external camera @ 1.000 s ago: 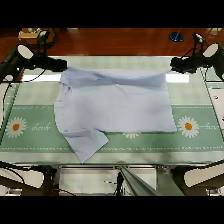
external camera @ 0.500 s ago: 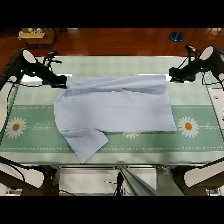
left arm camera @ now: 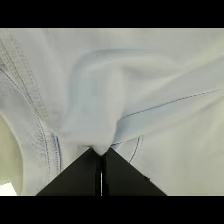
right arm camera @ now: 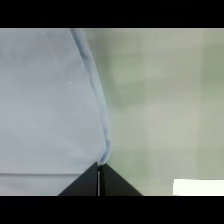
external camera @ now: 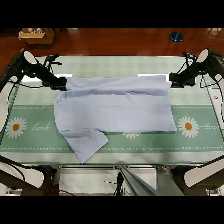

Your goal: Fold the shirts.

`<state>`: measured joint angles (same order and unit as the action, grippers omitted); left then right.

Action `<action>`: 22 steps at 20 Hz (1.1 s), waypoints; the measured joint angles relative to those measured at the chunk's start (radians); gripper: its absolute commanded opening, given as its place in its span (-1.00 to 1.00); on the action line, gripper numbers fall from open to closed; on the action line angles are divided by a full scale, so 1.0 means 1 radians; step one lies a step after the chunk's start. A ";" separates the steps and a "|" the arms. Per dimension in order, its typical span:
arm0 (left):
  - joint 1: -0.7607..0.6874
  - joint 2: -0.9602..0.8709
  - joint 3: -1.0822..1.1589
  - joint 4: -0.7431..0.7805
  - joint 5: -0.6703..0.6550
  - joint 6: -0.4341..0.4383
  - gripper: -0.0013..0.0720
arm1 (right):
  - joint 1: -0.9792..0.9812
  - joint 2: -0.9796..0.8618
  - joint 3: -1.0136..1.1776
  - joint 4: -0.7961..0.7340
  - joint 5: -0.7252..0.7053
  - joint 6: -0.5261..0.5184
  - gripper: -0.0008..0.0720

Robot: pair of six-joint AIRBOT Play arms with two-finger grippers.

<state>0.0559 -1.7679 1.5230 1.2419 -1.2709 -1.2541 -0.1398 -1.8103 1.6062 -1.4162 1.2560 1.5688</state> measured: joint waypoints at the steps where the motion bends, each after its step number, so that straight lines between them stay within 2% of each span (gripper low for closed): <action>1: 0.000 0.000 0.000 0.000 -0.010 0.000 -0.86 | 0.000 -0.003 0.000 -0.001 0.006 0.002 -0.89; 2: 0.000 0.000 0.000 0.000 -0.014 0.000 -0.57 | 0.000 -0.006 0.000 -0.001 0.008 0.003 -0.57; 3: 0.000 0.000 0.000 0.001 -0.016 0.000 -0.07 | 0.000 -0.008 0.000 0.000 0.013 0.004 -0.29; 4: 0.001 0.000 0.001 0.004 -0.025 -0.001 0.24 | 0.000 -0.007 0.000 0.006 0.015 0.003 -0.17; 6: 0.008 0.005 0.009 0.003 -0.058 -0.002 0.28 | 0.000 0.009 0.000 0.015 0.034 -0.017 -0.09; 7: 0.020 0.013 0.015 0.001 -0.079 0.001 0.28 | -0.002 0.025 0.000 0.015 0.045 -0.038 0.07; 8: 0.037 0.026 0.019 0.002 -0.104 0.001 0.28 | -0.006 0.047 0.000 0.010 0.069 -0.066 0.14; 12: 0.156 0.126 -0.012 0.000 -0.217 0.002 0.28 | -0.048 0.148 -0.013 -0.039 0.240 -0.153 0.14; 16: 0.295 0.296 -0.239 -0.041 -0.264 0.017 0.30 | -0.123 0.281 -0.161 -0.001 0.287 -0.187 0.15; 19: 0.386 0.451 -0.491 -0.060 -0.244 0.032 0.31 | -0.189 0.398 -0.357 0.060 0.237 -0.222 0.36; 20: 0.410 0.501 -0.570 -0.061 -0.236 0.037 0.35 | -0.211 0.434 -0.416 0.084 0.213 -0.235 0.36; 21: 0.429 0.542 -0.642 -0.069 -0.224 0.043 0.57 | -0.236 0.469 -0.475 0.115 0.188 -0.248 0.36; 22: 0.442 0.576 -0.698 -0.075 -0.219 0.046 0.68 | -0.259 0.497 -0.525 0.139 0.166 -0.259 0.36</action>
<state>0.4980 -1.1915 0.8253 1.1671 -1.4899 -1.2079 -0.3985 -1.3128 1.0809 -1.2770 1.4223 1.3098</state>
